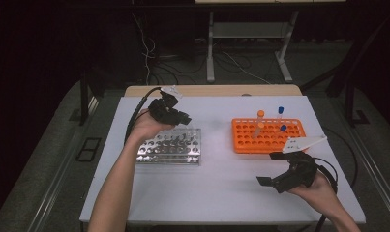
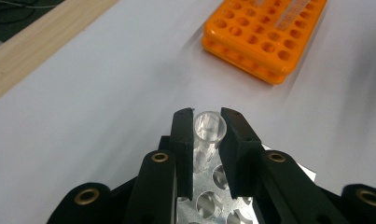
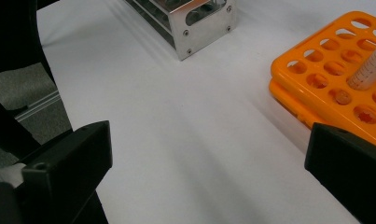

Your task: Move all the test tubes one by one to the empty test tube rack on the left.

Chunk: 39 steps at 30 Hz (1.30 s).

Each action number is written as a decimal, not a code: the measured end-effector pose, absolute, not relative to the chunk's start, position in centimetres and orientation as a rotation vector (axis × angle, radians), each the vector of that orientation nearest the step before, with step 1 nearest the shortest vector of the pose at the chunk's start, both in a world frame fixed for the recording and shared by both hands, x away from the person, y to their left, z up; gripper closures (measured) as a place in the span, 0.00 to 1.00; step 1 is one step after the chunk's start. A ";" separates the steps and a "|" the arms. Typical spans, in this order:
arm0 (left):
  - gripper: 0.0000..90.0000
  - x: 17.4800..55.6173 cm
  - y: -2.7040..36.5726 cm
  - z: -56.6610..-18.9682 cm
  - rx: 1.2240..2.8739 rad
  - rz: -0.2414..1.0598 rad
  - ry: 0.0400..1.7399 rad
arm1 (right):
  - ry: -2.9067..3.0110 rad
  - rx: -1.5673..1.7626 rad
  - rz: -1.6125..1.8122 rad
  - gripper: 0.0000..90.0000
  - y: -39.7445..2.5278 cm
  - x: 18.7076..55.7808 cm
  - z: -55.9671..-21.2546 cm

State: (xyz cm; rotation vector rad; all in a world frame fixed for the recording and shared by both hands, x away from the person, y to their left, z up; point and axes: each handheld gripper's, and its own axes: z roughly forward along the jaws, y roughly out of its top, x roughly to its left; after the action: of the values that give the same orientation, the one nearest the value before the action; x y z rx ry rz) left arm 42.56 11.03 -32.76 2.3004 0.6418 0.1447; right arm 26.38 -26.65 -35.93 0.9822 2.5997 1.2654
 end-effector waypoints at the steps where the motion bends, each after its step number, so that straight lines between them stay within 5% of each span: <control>1: 0.82 42.5 11.0 -32.9 2.299 0.146 0.641 | 2.601 0.985 1.264 0.00 -26.7 26.4 -36.0; 10: 0.81 42.5 11.2 -33.6 2.308 0.134 0.650 | 2.599 0.995 1.262 0.00 -26.9 26.5 -36.3; 17: 0.71 42.1 11.1 -33.3 2.290 0.124 0.662 | 2.594 1.013 1.256 0.00 -27.2 26.7 -36.5; 39: 0.22 37.9 12.8 -30.1 2.191 0.097 0.682 | 2.542 1.110 1.155 0.00 -30.2 29.1 -36.0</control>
State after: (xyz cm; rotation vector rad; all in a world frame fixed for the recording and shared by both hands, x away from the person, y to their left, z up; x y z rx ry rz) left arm 37.92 12.79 -30.08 2.1907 0.6823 0.0966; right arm 29.06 -30.22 -36.04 1.1096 2.5419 1.1553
